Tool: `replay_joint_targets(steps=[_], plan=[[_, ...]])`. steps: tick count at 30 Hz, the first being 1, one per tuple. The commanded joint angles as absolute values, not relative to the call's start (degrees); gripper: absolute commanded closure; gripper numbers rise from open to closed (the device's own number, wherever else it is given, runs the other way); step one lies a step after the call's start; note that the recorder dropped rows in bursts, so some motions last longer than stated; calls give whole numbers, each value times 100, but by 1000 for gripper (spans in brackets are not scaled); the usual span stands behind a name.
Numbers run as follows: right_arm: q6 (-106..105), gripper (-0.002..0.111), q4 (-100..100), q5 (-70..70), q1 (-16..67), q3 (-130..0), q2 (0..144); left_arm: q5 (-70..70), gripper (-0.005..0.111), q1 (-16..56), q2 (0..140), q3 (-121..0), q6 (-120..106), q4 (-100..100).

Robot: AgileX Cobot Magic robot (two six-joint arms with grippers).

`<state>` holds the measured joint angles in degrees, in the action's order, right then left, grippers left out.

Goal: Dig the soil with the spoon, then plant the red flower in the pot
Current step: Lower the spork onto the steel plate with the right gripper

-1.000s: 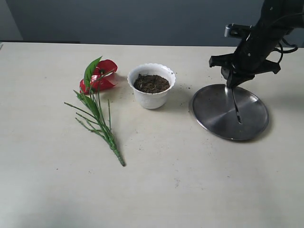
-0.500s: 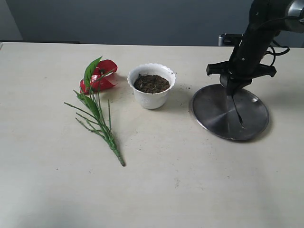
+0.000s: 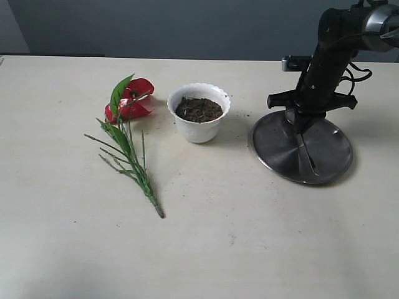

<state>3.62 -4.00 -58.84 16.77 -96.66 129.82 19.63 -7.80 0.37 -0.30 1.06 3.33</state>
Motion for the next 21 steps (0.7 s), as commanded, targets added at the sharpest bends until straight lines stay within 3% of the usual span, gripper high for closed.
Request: replay_joint_targets(steps=[1, 21], plan=[[385, 109, -329, -5967, 1675, -9701, 12949, 1929, 106, -779, 0, 0, 110, 371], [727, 109, -291, -6089, 1679, -9679, 12949, 1929, 106, -779, 0, 0, 110, 371]])
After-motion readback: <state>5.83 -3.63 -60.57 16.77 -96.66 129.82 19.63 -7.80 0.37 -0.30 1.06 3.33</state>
